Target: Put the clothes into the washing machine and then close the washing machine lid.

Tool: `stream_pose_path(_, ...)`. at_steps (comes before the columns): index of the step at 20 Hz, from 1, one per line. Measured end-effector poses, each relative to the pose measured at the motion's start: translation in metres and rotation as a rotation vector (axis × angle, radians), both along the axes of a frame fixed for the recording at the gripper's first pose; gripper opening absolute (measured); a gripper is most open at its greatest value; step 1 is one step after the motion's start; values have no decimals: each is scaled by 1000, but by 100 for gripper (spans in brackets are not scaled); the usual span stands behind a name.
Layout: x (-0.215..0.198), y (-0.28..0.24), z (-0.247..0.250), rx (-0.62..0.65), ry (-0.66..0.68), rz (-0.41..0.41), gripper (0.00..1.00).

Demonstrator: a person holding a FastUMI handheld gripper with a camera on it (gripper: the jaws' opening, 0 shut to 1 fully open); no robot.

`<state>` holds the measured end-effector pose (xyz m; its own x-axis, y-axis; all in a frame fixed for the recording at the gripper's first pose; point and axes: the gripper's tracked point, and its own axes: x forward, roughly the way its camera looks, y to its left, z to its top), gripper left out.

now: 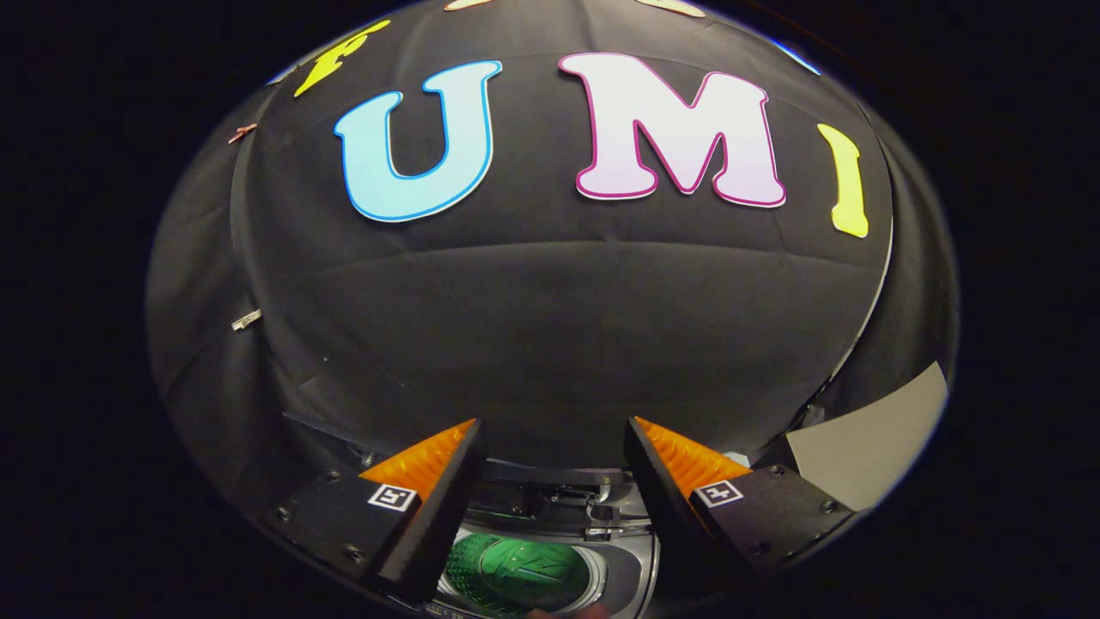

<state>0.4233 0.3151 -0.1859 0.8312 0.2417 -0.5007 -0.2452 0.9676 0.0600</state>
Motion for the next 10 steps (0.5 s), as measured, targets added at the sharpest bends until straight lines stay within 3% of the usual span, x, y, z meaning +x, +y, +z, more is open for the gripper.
stream_pose_path(10, -51, -8, -2, 27, -16, 52, 100)
